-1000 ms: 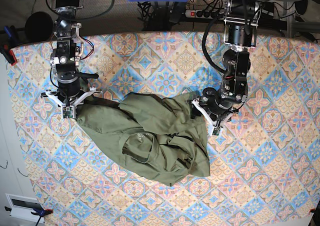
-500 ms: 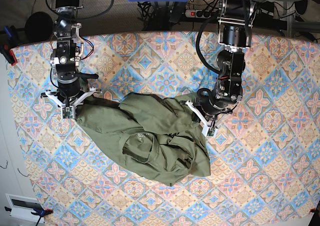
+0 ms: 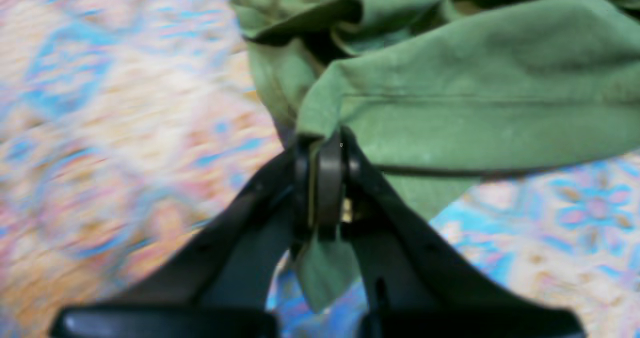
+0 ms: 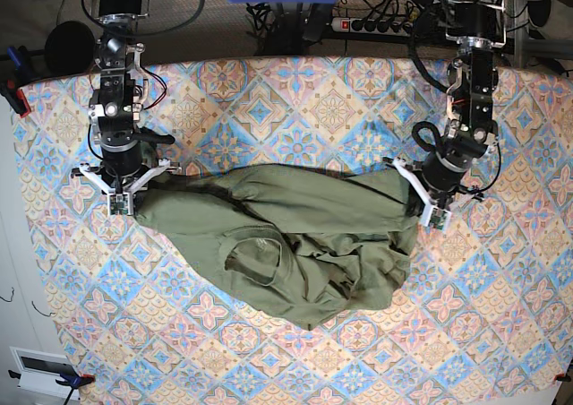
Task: Layout the t-shirt on the table in an organized manner, then fold the t-shirt properly
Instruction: 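Pull the held edge away from the right gripper to stretch the shirt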
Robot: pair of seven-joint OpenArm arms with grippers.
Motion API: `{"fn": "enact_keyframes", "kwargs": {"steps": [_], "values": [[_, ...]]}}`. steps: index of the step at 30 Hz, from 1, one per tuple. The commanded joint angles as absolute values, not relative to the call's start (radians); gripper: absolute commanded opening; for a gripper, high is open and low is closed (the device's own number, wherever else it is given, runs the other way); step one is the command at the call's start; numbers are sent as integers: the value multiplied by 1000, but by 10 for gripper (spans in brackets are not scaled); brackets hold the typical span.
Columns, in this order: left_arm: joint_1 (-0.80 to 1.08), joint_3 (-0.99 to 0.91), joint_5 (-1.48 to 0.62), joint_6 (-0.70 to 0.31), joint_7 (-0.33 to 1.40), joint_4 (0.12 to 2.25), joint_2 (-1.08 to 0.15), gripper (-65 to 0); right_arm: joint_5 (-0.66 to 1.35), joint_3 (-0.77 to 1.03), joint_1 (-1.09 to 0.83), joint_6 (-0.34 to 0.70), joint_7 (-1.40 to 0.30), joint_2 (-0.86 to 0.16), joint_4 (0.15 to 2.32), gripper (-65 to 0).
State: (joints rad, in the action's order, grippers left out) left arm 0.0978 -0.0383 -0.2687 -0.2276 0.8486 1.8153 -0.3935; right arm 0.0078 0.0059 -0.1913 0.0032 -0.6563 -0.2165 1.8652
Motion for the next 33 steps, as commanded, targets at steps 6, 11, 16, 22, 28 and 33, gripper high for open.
{"fn": "enact_keyframes", "kwargs": {"steps": [6, 11, 16, 22, 28, 33], "values": [[128, -102, -269, -222, 826, 1851, -487, -650, 4, 51, -186, -2, -633, -226, 1882, -645], [183, -99, -255, -222, 757, 1847, -533, -650, 4, 51, -185, -2, -679, -228, 1880, -645], [275, -61, -185, -222, 628, 1844, -587, -650, 4, 51, -179, -2, -760, -228, 1876, -645], [371, 31, -7, -222, 572, 1842, -634, -650, 4, 51, -179, -2, -803, -228, 1824, -644], [430, 97, 185, -222, 489, 1761, -654, -650, 4, 107, -177, -2, -805, -228, 1782, -644], [478, 104, 317, -222, 387, 1702, -654, -650, 4, 140, -159, -2, -805, -228, 1751, -643]]}}
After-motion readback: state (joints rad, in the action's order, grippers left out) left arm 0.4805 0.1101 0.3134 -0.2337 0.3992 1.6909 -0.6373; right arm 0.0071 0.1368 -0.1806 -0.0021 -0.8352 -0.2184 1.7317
